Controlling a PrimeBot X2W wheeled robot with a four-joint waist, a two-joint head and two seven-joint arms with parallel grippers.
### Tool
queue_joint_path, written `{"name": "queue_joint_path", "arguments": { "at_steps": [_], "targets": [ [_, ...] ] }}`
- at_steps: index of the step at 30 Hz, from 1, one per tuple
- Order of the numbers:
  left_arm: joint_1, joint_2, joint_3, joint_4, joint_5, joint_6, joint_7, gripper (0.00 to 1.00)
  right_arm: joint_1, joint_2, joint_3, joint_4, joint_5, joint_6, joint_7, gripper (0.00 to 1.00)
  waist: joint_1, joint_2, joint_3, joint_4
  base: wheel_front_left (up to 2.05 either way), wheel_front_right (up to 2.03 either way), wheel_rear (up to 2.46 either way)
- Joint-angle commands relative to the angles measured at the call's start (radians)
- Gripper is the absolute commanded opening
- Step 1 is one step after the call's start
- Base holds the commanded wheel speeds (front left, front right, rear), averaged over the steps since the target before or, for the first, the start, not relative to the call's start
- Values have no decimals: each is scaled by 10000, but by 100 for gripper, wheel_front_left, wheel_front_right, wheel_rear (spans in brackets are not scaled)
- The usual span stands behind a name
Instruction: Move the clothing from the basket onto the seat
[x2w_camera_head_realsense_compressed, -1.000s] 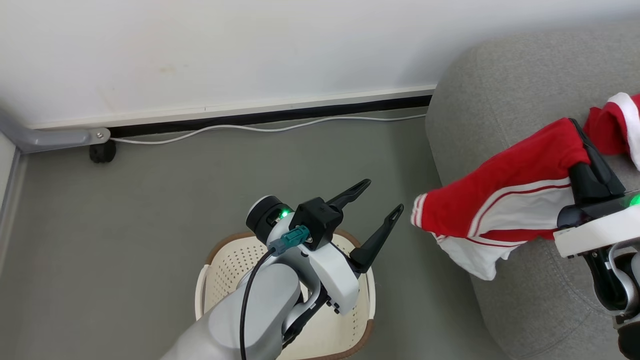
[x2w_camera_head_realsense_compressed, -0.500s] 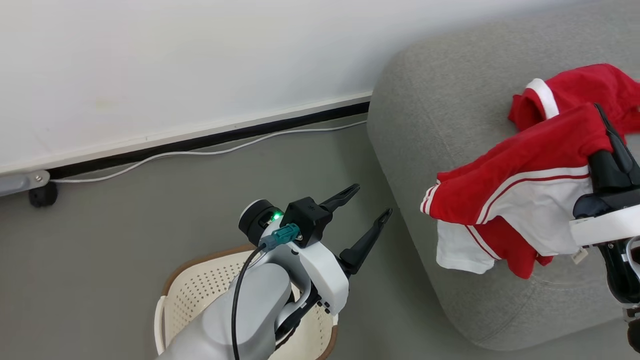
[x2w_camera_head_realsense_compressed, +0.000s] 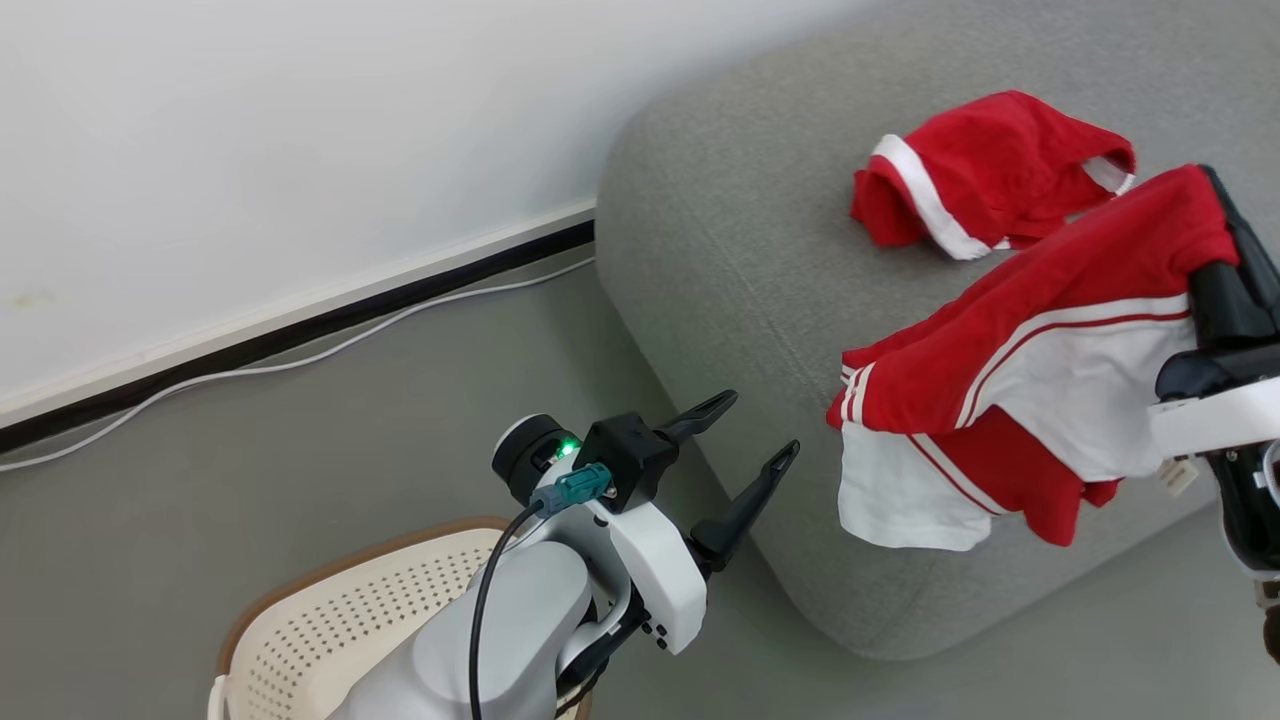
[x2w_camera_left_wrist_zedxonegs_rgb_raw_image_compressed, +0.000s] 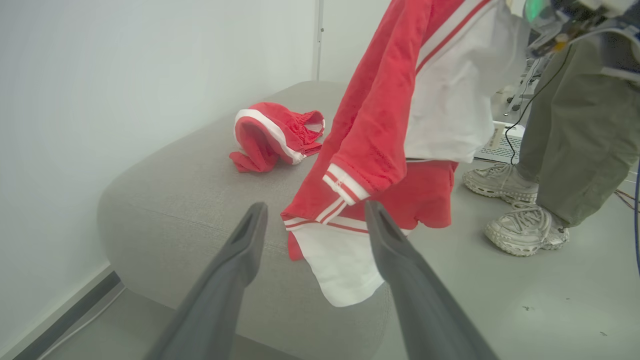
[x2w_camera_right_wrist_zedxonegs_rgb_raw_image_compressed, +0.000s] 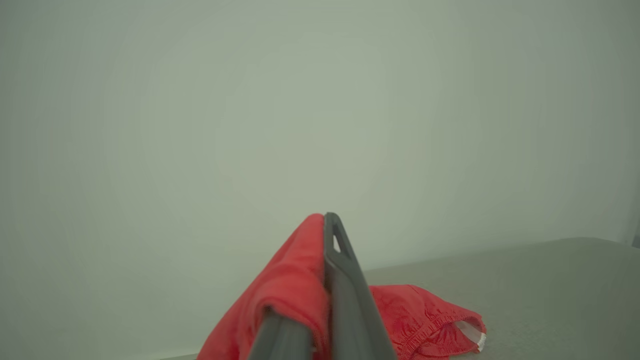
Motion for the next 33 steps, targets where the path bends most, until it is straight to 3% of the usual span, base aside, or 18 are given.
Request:
{"name": "queue_joint_path", "arguments": {
  "at_steps": [1, 12, 21, 33],
  "targets": [
    [-122, 112, 202, -283, -111, -38, -60, 100, -339, -316, 73, -196, 84, 39, -59, 0, 0, -1, 59, -331, 0, 0, 0],
    [-489, 90, 122, -289, 124, -39, -61, 100, -1314, -908, -23, -29, 301, 39, -59, 0, 0, -1, 756, -612, 0, 0, 0],
    [-1339, 27, 218, -305, 788, 1, -61, 100, -3210, -2588, -870, 331, 450, 39, -59, 0, 0, -1, 2110, -163, 0, 0, 0],
    [-2767, 22, -863, -957, 778, 688, -61, 100, -5780, -4606, -2153, 2223, 224, 39, -59, 0, 0, -1, 4076, 475, 0, 0, 0]
  ]
}}
